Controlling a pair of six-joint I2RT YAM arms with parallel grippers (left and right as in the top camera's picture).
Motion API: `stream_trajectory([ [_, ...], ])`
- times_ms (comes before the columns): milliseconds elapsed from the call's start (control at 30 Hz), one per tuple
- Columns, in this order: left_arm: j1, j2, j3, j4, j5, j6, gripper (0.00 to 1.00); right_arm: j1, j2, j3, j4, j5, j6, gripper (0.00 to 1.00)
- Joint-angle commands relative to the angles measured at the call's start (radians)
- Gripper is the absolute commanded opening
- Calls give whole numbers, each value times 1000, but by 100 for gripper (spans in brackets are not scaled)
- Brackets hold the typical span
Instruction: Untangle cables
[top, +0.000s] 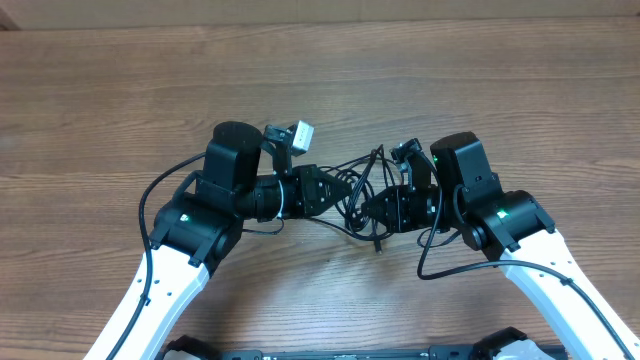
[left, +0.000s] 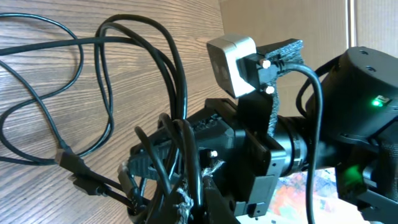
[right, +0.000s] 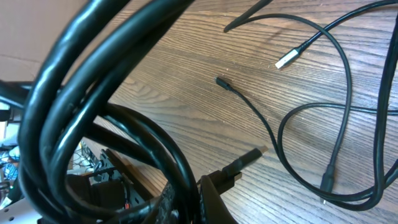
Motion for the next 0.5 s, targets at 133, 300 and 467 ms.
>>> stream_trajectory([
  [133,81,-4,6,15,128,-15,4,-3,2,3,-49,59,-6,4],
  [300,200,-3,6,-45,151,66,4,-3,2,3,-84,58,-26,4],
  [467,257,-3,6,-165,143,191,88,-3,2,3,-73,58,-28,4],
])
